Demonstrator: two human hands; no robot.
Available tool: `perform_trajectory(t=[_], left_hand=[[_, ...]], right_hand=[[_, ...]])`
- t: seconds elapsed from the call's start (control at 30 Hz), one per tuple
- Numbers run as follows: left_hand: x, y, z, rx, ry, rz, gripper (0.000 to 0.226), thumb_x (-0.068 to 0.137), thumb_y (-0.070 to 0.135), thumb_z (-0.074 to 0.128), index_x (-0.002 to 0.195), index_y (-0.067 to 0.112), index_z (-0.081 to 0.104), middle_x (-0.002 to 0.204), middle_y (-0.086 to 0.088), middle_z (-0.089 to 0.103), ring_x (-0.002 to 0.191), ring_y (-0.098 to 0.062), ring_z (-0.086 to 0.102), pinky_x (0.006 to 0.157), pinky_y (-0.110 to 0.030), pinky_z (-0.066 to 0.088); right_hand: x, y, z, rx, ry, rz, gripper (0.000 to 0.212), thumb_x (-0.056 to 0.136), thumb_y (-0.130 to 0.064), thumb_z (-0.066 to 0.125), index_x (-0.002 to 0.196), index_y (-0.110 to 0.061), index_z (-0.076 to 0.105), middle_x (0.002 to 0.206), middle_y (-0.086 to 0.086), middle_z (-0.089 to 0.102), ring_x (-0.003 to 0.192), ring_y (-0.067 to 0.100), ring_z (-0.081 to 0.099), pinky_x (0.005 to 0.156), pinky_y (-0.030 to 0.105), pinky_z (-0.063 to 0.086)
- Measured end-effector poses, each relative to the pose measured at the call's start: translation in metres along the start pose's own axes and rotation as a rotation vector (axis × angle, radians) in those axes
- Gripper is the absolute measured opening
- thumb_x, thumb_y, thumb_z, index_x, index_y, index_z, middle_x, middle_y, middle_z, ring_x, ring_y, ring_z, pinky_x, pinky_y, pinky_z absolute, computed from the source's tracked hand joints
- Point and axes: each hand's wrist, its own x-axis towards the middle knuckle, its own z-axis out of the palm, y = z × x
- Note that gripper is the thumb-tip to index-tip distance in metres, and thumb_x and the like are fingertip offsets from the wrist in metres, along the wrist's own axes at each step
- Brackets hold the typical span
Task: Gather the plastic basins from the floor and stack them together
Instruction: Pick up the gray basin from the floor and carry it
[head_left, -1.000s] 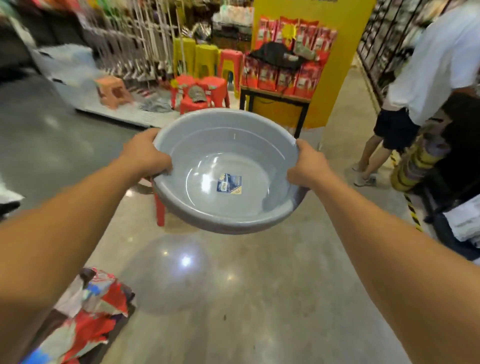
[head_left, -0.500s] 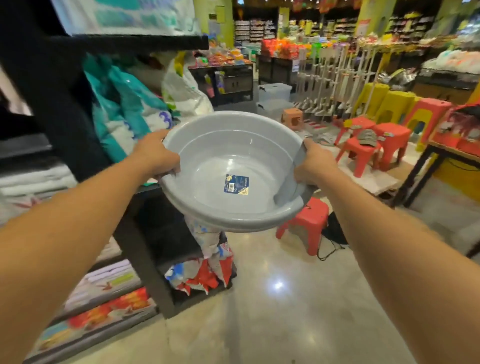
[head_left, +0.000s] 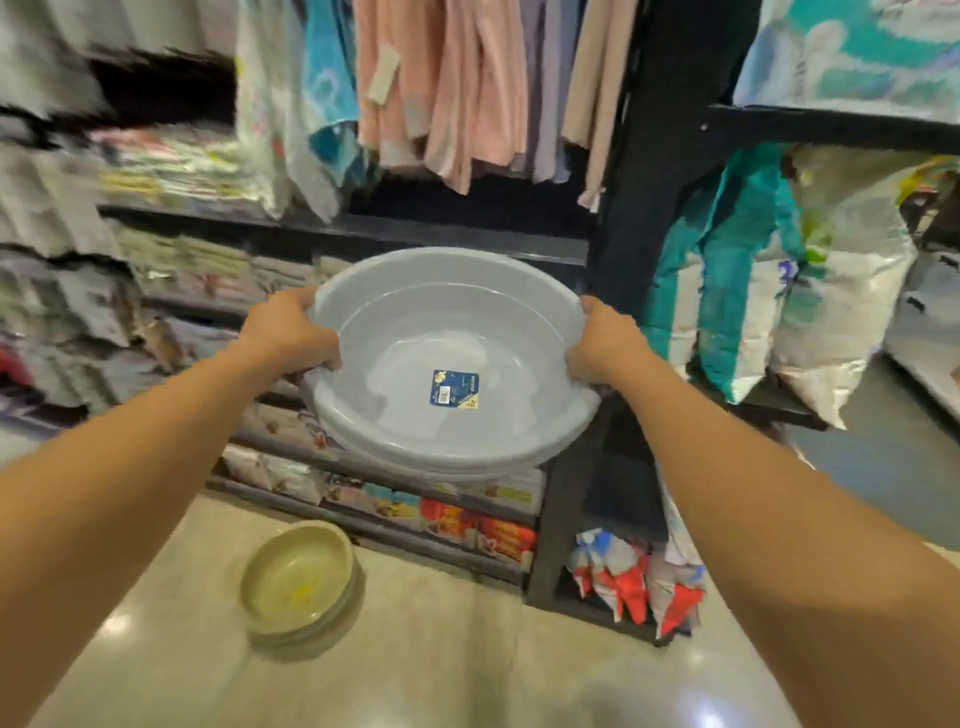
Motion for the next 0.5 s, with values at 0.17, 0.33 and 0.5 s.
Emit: perform_trajectory(t=[0.17, 0.33, 0.5], left_hand=[[0.014, -0.097, -0.086, -0.019, 0.083, -0.077, 0.07, 0.072, 0.004, 0.079, 0.135, 0.026, 0.057, 0.101, -0.005, 0.063, 0.078, -0.024, 0.062, 0.057, -0.031, 0.05], [0.015, -0.178, -0.141, 0.013, 0.212, -0.092, 0.068, 0.066, 0.003, 0.078, 0.129, 0.023, 0.06, 0.107, -0.008, 0.064, 0.09, -0.027, 0.057, 0.064, -0.034, 0.046], [0.031, -0.236, -0.167, -0.007, 0.268, -0.206, 0.065, 0.063, 0.002, 0.077, 0.122, 0.026, 0.061, 0.097, -0.005, 0.063, 0.085, -0.028, 0.061, 0.054, -0.031, 0.052]], right_hand=[[0.013, -0.115, 0.08, 0.056, -0.067, -0.127, 0.06, 0.08, -0.008, 0.067, 0.135, -0.02, 0.046, 0.114, 0.01, 0.061, 0.091, 0.028, 0.054, 0.07, 0.037, 0.049], [0.014, -0.195, 0.152, 0.137, -0.114, -0.236, 0.067, 0.077, -0.003, 0.073, 0.135, -0.021, 0.046, 0.105, 0.004, 0.057, 0.074, 0.016, 0.05, 0.05, 0.023, 0.033], [0.034, -0.253, 0.202, 0.118, -0.16, -0.286, 0.062, 0.076, -0.005, 0.075, 0.13, -0.021, 0.047, 0.103, 0.004, 0.054, 0.083, 0.022, 0.05, 0.05, 0.023, 0.031]])
